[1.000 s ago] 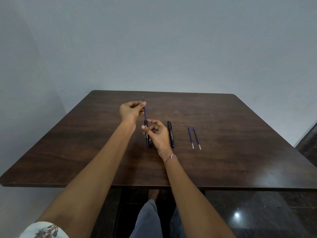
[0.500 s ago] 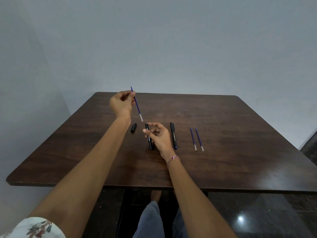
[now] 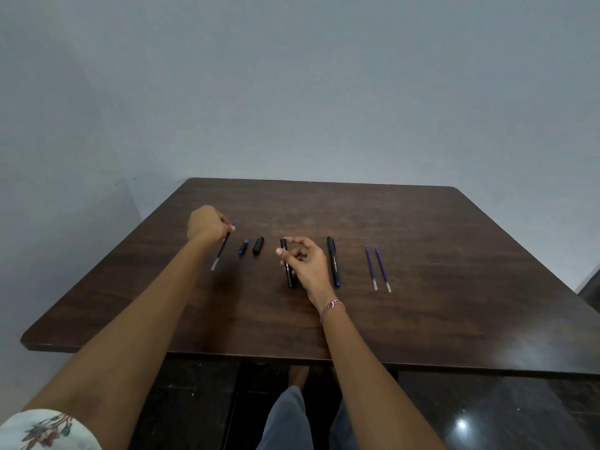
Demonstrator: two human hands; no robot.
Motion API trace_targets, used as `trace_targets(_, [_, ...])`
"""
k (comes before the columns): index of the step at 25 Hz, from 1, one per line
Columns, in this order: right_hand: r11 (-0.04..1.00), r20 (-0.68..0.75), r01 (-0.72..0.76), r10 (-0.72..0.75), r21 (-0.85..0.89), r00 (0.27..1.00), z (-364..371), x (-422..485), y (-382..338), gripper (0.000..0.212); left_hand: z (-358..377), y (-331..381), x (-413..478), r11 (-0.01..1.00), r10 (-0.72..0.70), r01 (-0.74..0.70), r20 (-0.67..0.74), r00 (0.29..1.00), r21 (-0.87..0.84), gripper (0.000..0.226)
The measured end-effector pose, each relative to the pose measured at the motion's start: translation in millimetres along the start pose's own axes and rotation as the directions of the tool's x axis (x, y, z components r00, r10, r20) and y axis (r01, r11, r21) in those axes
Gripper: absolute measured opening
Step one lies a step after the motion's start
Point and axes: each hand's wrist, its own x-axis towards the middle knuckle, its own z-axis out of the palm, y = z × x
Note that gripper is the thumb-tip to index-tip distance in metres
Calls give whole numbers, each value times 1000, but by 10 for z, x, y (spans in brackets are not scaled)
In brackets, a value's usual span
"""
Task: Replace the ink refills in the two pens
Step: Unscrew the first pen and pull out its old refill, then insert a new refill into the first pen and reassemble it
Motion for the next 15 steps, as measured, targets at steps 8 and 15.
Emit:
trace_targets(8, [1000,1,-3,3,7,1000,-9,6,-4,27,153,-172,-21,984,-108,99,53,993,150,22])
trace_targets(15, [1000,2,-7,7,11,1000,-15,28,16,27,205,-150,-19,966,-108,98,29,994,237,27])
